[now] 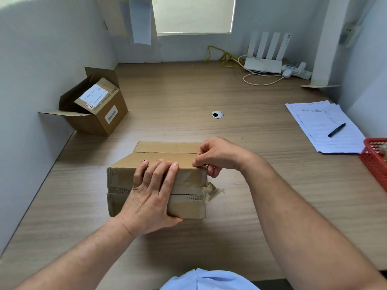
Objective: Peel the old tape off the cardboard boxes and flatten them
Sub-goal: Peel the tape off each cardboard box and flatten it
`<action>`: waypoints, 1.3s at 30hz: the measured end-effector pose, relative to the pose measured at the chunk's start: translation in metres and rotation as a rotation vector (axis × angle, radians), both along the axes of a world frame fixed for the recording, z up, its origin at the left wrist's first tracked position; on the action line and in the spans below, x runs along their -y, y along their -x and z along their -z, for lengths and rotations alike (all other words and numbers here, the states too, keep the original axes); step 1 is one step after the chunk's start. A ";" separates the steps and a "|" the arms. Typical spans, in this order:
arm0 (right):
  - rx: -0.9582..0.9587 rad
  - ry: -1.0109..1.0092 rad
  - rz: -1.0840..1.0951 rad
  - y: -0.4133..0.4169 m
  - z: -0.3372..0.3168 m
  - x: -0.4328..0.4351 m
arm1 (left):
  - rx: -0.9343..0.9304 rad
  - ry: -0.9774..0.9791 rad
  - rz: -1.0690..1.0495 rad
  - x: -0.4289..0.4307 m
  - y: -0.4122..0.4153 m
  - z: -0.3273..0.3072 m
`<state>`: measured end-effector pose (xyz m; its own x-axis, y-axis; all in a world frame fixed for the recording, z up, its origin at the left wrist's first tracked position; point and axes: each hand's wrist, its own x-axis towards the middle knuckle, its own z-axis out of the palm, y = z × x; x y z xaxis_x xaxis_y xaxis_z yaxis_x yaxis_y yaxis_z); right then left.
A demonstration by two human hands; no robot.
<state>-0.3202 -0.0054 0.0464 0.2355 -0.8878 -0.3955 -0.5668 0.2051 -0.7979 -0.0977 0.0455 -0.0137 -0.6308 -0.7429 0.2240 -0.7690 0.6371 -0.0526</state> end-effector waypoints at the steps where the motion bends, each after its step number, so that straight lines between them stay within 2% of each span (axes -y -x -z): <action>1: -0.064 -0.016 -0.019 -0.001 -0.003 0.003 | 0.007 -0.001 0.005 0.000 0.000 0.000; 6: -0.271 -0.076 -0.128 -0.005 -0.018 0.012 | 0.043 -0.004 0.033 0.003 0.002 -0.004; 11: -0.227 -0.139 -0.154 -0.001 -0.023 0.015 | 0.058 -0.009 0.027 0.003 0.003 -0.005; 16: -0.270 -0.053 -0.123 -0.005 -0.016 0.013 | 0.064 -0.016 0.016 0.006 0.006 -0.006; 19: -0.188 0.003 -0.031 -0.001 -0.005 0.008 | 0.030 -0.033 -0.038 0.008 0.005 -0.006; 23: 0.145 0.089 0.167 0.009 0.004 0.002 | -0.030 -0.037 -0.099 0.009 0.002 -0.005; 25: 0.233 0.094 0.160 0.016 0.005 -0.001 | -0.043 -0.020 -0.081 0.006 0.000 -0.002; 30: 0.258 0.018 -0.011 0.016 0.009 -0.007 | -0.048 0.011 -0.052 0.002 -0.001 0.003; 39: 0.332 -0.006 -0.018 0.014 0.014 -0.003 | -0.037 -0.012 -0.054 0.004 0.000 0.004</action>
